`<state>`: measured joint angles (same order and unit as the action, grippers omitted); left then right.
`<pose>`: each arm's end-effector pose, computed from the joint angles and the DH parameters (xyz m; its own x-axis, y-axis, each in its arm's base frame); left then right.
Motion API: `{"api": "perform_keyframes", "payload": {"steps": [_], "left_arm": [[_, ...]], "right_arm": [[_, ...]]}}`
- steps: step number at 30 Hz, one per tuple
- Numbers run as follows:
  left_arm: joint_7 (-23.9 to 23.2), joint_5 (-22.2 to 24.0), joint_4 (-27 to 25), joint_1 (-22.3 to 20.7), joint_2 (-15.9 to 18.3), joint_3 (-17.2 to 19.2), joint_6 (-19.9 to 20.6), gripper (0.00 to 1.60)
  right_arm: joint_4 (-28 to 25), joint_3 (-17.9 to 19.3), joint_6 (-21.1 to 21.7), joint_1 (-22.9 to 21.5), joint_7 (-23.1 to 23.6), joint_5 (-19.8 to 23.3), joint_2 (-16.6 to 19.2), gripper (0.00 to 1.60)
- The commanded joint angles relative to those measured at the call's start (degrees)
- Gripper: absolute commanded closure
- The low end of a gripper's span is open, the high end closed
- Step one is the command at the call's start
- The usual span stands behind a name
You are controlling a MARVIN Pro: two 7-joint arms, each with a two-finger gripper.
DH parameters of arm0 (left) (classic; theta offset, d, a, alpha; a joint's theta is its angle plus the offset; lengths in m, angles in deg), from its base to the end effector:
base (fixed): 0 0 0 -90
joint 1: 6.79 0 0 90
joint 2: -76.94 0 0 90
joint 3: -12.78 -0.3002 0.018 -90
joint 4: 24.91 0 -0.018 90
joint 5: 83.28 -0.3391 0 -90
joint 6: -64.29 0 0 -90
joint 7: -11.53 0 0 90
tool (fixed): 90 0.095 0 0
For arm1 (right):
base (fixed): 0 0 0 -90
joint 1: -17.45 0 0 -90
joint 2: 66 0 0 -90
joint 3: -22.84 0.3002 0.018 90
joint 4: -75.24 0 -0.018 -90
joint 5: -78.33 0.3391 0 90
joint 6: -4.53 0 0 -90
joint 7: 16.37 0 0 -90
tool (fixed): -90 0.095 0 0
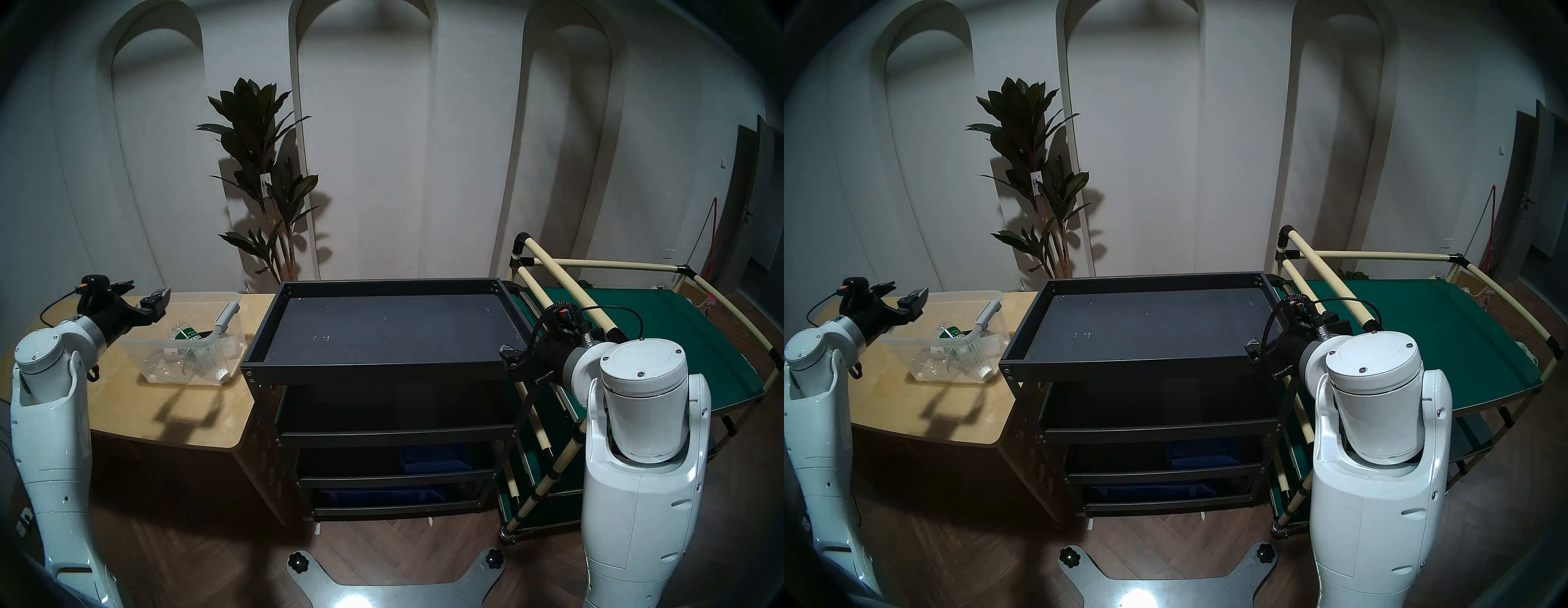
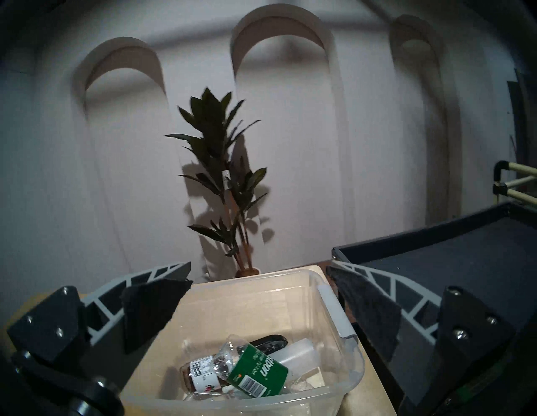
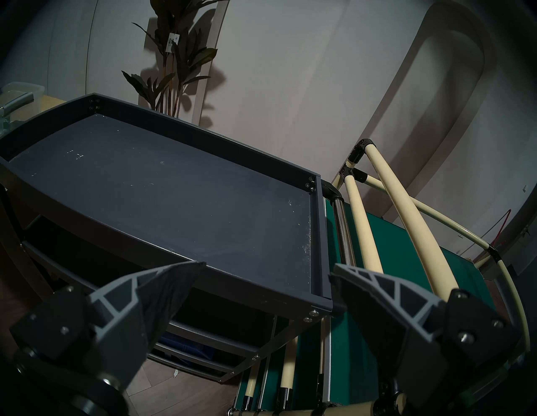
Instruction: Put the storage box onto the shelf
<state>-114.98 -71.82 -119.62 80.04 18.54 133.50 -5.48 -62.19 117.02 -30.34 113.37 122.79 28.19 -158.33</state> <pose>0.4093 0.2994 -0.1445 0.0828 -0.2415 0.9669 -0.1096 -0.9665 -0.2320 0.3371 -0.0146 -0.1321 0.4043 0.3819 0.8311 0.1855 -0.9240 0.3344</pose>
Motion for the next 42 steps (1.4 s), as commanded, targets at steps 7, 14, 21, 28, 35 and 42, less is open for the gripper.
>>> {"api": "perform_keyframes", "payload": {"steps": [7,14,21,28,35,42], "left_arm": [[-13.9,-5.1,1.9,-1.5,9.8,-1.9,-10.4,0.0],[-22.2,-6.5,1.9,-3.2,13.9,-0.6,-12.3,0.0],[-31.0,-6.6,2.2,-3.7,18.7,-0.4,-12.4,0.0],[-38.1,-8.0,3.2,-3.9,22.0,-1.8,-12.5,0.0],[-45.9,-12.0,6.3,-4.5,26.5,-5.7,-14.8,0.0],[-48.5,-16.6,9.1,-6.9,30.6,-10.7,-18.0,0.0]], "right_arm": [[-0.9,0.0,-0.1,-0.3,-0.1,-0.1,0.1,0.0],[-0.7,0.0,-0.1,-0.3,-0.1,-0.1,0.1,0.0],[-0.6,0.0,-0.1,-0.3,-0.1,0.0,0.1,0.0],[-0.5,0.0,-0.1,-0.4,-0.1,0.0,0.1,0.0],[-0.4,0.0,-0.1,-0.4,-0.1,0.0,0.1,0.0],[-0.3,0.1,-0.1,-0.4,-0.1,0.1,0.1,0.0]]}}
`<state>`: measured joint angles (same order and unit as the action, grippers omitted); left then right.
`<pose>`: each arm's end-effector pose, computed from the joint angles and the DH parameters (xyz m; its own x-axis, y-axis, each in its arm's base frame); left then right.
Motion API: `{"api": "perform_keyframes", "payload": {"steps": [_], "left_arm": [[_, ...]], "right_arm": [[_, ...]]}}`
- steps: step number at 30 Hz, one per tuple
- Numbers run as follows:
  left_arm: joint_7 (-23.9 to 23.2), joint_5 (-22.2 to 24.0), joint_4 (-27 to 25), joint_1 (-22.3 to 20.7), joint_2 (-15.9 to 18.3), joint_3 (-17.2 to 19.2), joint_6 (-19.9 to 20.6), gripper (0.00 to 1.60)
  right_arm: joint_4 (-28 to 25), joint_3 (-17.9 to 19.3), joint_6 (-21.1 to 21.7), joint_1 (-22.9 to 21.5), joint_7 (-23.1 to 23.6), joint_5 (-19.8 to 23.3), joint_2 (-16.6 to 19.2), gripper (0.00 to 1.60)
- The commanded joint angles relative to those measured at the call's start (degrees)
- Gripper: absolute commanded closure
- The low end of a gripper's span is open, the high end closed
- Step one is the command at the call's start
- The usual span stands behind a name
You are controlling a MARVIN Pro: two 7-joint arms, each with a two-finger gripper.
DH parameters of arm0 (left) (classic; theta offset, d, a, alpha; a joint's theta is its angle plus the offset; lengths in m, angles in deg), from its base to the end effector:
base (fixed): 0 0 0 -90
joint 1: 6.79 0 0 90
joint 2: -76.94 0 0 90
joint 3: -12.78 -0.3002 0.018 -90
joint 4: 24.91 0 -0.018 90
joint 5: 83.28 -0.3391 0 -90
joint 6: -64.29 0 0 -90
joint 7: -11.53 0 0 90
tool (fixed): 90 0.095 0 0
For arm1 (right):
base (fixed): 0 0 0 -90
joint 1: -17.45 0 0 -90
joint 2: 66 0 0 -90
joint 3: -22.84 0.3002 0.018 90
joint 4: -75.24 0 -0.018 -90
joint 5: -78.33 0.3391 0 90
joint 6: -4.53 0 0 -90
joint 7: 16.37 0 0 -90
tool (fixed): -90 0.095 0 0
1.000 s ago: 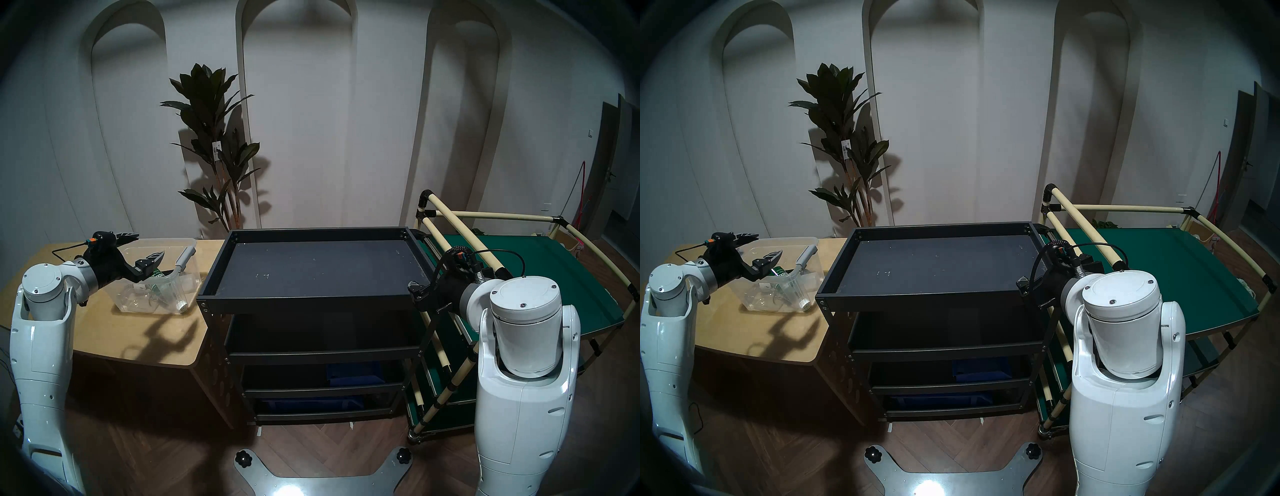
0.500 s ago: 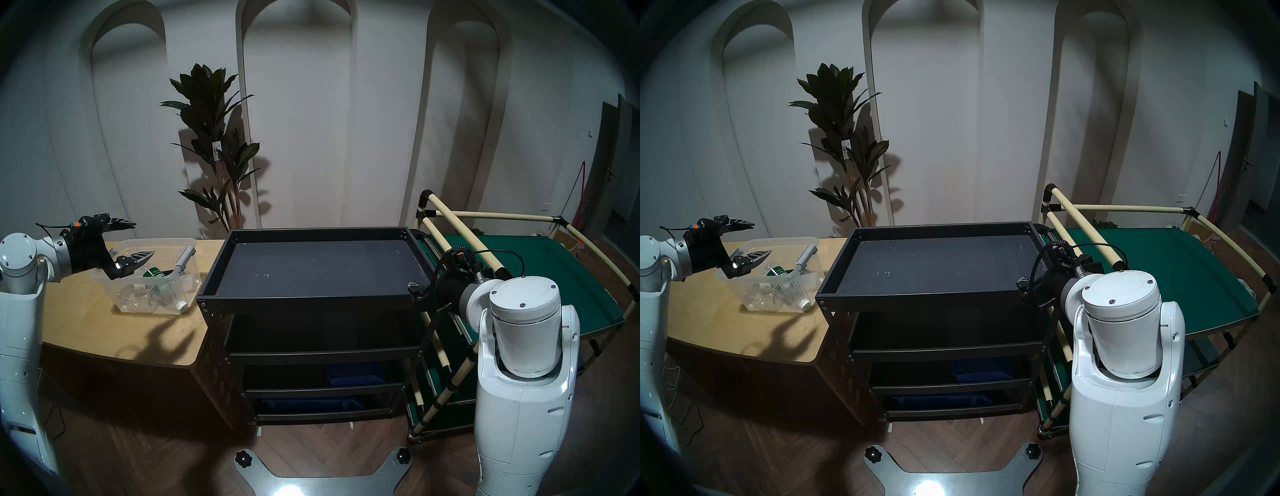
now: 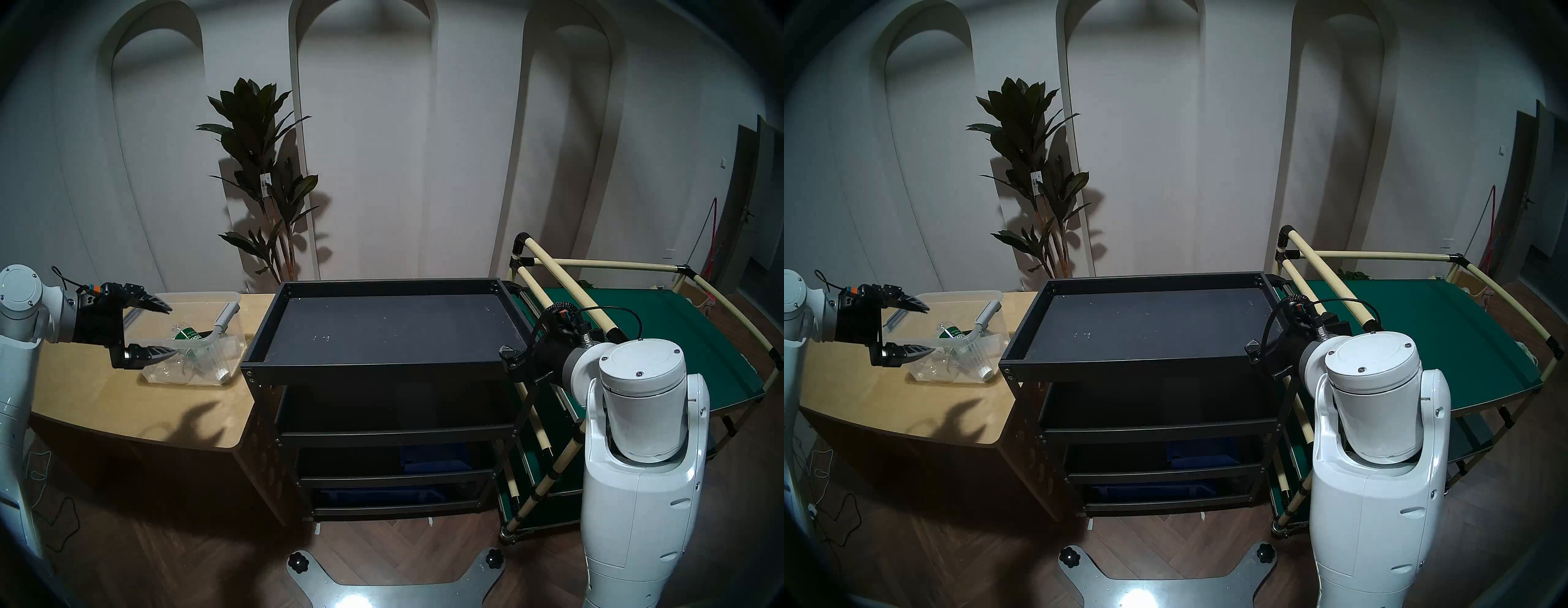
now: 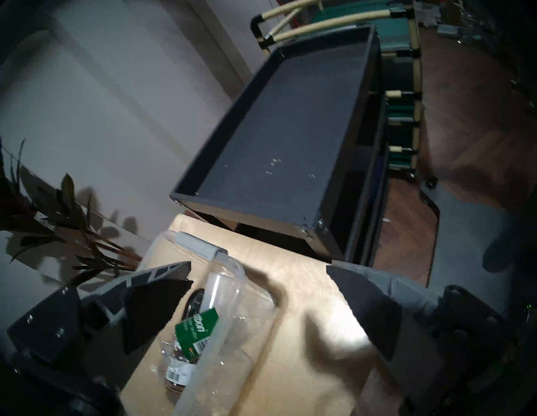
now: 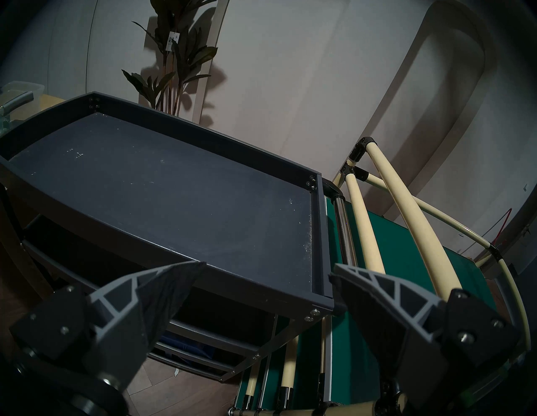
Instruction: Put the storage box onto the shelf
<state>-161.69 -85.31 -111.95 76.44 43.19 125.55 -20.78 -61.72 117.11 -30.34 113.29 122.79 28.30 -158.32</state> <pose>0.3889 0.3137 -0.0983 0.0724 -0.8116 0.5796 -0.8147 -0.3834 -0.4351 0.3387 -0.0150 -0.1345 0.4098 0.3805 0.8290 0.1877 -0.9246 0.3315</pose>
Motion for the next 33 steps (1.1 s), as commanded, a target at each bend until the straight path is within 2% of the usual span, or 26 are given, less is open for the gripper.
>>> {"api": "perform_keyframes", "payload": {"steps": [1,11,33], "left_arm": [[-1.8,-3.6,1.9,-3.8,6.7,-3.6,-3.2,0.0],[-1.8,-8.3,2.6,-7.2,9.9,-10.7,-8.6,0.0],[3.0,-15.0,3.9,-15.8,8.7,-21.1,-16.4,0.0]], "right_arm": [[-0.7,0.0,-0.1,-0.3,-0.1,0.0,0.1,0.0],[-0.5,0.0,-0.1,-0.4,-0.1,0.0,0.1,0.0],[0.0,0.1,-0.1,-0.5,-0.1,0.1,0.1,0.0]]}}
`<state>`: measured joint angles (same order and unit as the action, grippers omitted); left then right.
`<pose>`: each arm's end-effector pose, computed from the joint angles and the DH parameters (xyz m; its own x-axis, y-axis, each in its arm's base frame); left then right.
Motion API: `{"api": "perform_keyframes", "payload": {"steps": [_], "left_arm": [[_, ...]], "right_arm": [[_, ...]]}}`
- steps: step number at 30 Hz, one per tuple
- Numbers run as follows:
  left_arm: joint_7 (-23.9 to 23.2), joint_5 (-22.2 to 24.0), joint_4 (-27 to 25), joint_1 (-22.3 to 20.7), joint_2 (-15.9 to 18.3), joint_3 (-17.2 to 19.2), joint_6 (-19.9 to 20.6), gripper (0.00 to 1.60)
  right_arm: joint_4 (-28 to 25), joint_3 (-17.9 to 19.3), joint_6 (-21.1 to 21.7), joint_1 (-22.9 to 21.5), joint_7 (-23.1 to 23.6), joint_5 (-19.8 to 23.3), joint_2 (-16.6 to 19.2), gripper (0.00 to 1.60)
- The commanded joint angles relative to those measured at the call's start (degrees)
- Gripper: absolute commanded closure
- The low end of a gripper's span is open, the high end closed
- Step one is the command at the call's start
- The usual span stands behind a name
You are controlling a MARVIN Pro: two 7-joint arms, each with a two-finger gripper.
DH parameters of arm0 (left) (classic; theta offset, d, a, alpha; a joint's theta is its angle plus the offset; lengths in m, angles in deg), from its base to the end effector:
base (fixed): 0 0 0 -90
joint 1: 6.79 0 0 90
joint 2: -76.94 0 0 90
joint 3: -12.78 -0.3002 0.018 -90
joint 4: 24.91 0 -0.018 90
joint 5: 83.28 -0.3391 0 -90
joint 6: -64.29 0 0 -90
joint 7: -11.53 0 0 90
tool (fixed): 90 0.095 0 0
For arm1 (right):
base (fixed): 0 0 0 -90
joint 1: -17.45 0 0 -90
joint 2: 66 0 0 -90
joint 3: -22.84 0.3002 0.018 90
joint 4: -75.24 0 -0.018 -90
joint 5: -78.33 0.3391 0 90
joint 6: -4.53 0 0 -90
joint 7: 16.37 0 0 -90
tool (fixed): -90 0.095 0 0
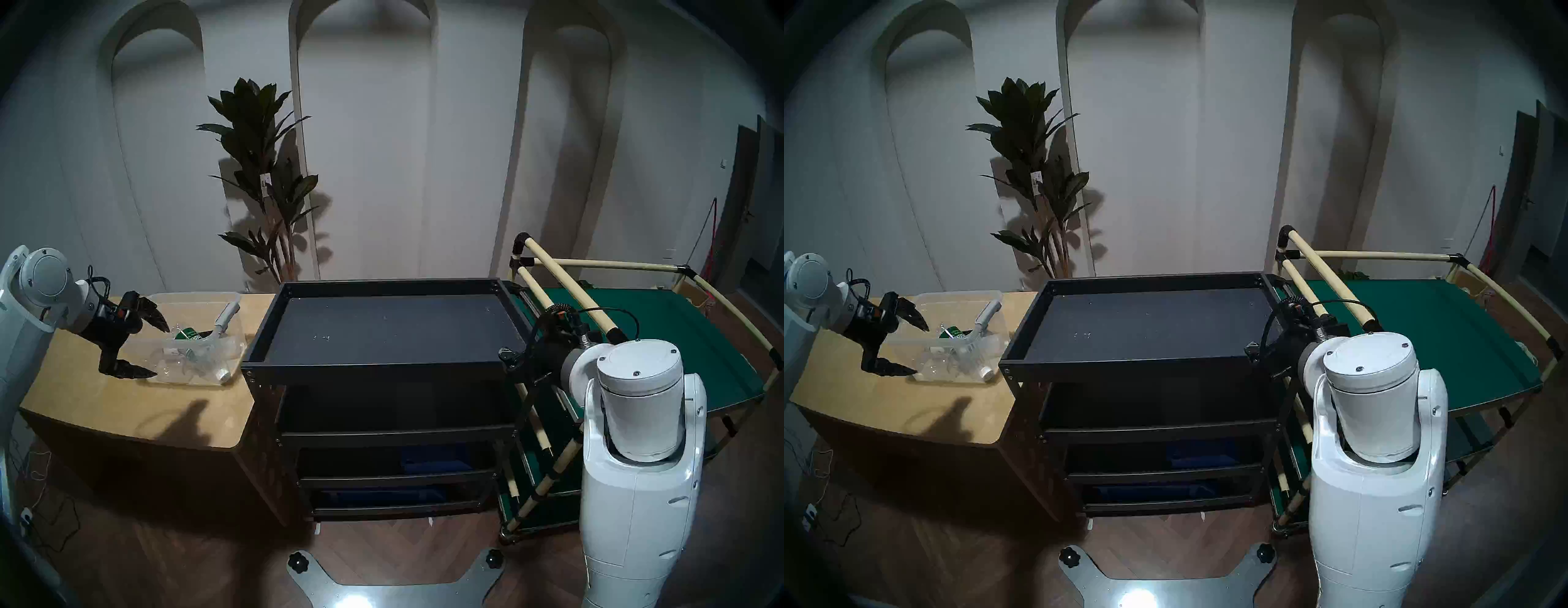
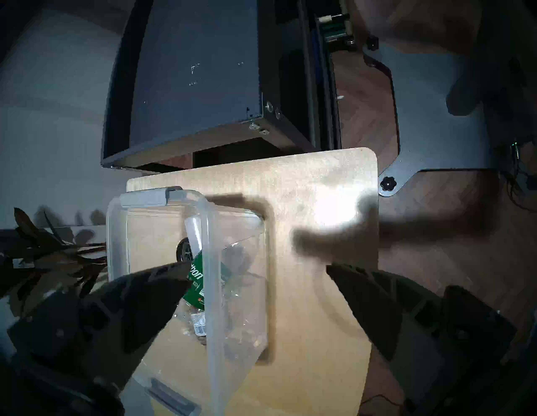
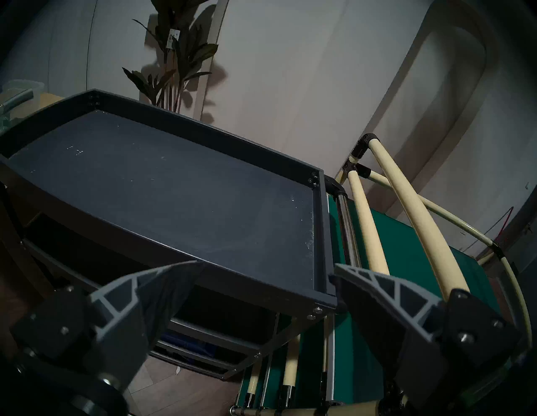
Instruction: Put the storage box onto the shelf
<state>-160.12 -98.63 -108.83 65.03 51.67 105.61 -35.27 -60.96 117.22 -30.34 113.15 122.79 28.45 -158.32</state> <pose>0.4211 0.3106 -0.1012 -0.1027 -0.9837 0.1479 -0.8826 0.0216 -0.4697 0.3411 -0.0155 -0.1383 0.4186 0.3782 0.8257 0.1914 -0.9255 0.3269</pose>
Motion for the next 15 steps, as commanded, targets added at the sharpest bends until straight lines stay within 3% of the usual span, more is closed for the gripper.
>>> {"api": "perform_keyframes", "payload": {"steps": [1,15], "left_arm": [[1.6,-1.9,1.0,-4.7,0.2,-1.5,-2.1,0.0],[5.5,-5.1,4.1,-9.6,-3.0,-5.9,-4.4,0.0]], "right_arm": [[-0.7,0.0,-0.1,-0.4,-0.1,0.0,0.1,0.0],[-0.2,0.0,-0.1,-0.4,-0.1,0.1,0.0,0.0]]}}
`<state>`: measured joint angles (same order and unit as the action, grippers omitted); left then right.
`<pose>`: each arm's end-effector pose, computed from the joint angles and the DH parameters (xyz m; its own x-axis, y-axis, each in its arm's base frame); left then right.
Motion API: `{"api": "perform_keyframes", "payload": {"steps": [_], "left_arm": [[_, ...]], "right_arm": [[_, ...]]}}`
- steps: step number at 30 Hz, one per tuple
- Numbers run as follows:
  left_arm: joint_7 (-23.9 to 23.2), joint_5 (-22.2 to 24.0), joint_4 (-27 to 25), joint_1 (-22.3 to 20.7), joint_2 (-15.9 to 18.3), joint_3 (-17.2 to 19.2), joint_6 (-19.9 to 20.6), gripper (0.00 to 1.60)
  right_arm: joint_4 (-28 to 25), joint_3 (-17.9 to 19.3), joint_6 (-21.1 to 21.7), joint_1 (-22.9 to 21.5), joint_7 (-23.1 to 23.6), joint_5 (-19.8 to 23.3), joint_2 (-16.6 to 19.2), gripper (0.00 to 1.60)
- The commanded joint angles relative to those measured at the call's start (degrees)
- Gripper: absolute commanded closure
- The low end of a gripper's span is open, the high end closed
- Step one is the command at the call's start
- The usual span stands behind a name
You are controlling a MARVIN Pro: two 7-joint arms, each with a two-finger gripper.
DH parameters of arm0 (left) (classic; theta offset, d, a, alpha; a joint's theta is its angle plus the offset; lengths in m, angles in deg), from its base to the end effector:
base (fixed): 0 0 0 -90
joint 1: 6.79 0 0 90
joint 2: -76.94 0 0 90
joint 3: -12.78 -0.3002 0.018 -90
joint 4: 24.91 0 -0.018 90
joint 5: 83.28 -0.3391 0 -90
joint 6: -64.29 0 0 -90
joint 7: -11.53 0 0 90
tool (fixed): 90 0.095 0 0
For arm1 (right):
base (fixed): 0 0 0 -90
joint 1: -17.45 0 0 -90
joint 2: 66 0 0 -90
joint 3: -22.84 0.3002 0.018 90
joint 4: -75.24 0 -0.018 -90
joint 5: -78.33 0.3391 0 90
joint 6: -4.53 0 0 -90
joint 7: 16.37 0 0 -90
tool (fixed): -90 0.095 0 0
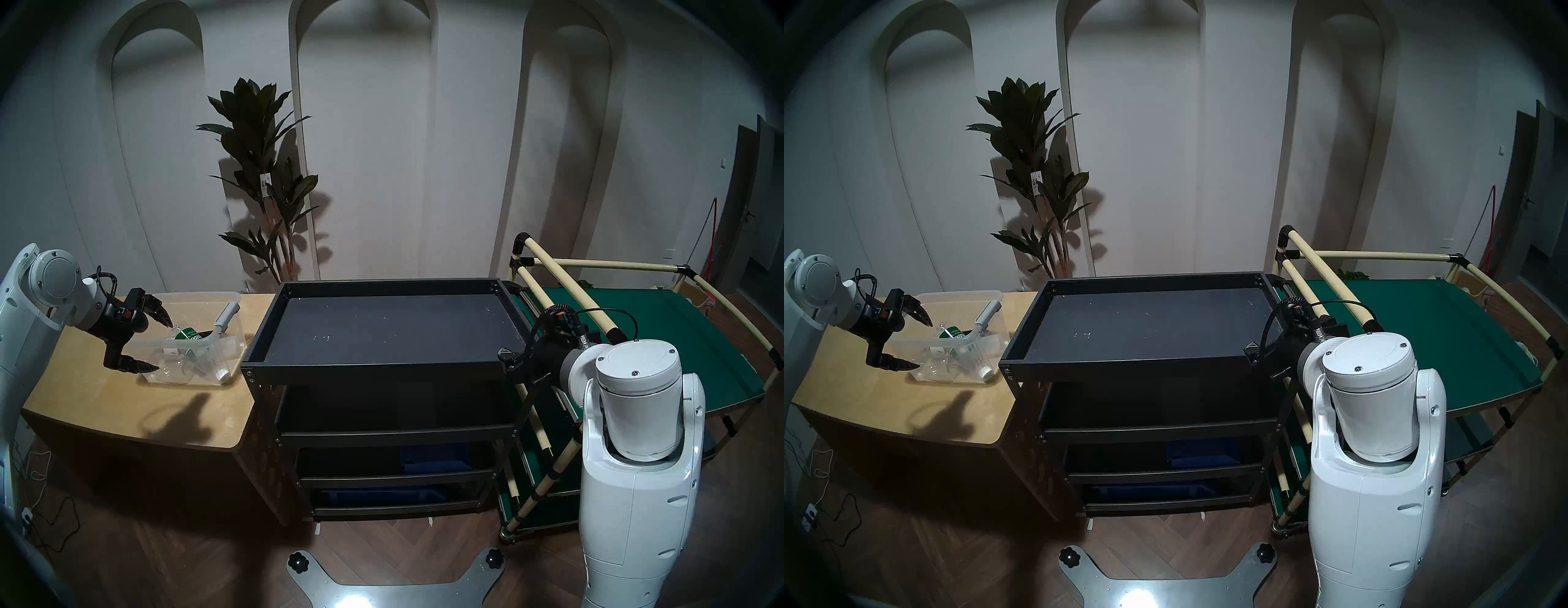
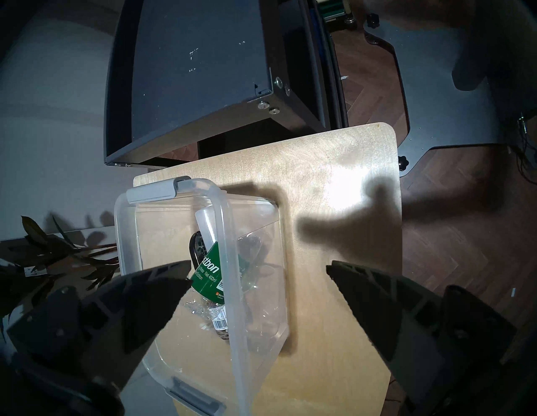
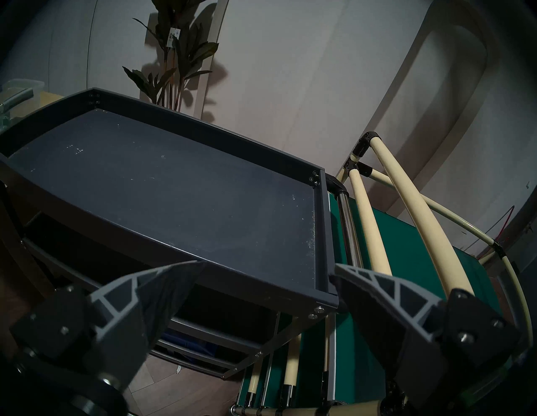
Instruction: Put the storage box onto the shelf
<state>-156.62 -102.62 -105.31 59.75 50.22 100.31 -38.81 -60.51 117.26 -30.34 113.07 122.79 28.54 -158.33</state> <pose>0.4393 0.3137 -0.1094 -0.1326 -0.9867 0.0943 -0.8604 0.0673 -0.5052 0.3426 -0.0156 -0.1406 0.4236 0.3769 0.8238 0.1940 -0.9260 0.3239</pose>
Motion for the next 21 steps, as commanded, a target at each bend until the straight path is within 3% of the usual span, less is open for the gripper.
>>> {"api": "perform_keyframes", "payload": {"steps": [1,21], "left_arm": [[2.3,-1.4,0.8,-4.7,-1.9,-0.9,-1.0,0.0],[6.1,-6.8,8.7,-10.1,-6.6,-7.1,-3.8,0.0]], "right_arm": [[-0.6,0.0,-0.1,-0.4,-0.1,0.0,0.0,0.0],[-0.1,0.0,-0.1,-0.5,-0.1,0.1,0.1,0.0]]}}
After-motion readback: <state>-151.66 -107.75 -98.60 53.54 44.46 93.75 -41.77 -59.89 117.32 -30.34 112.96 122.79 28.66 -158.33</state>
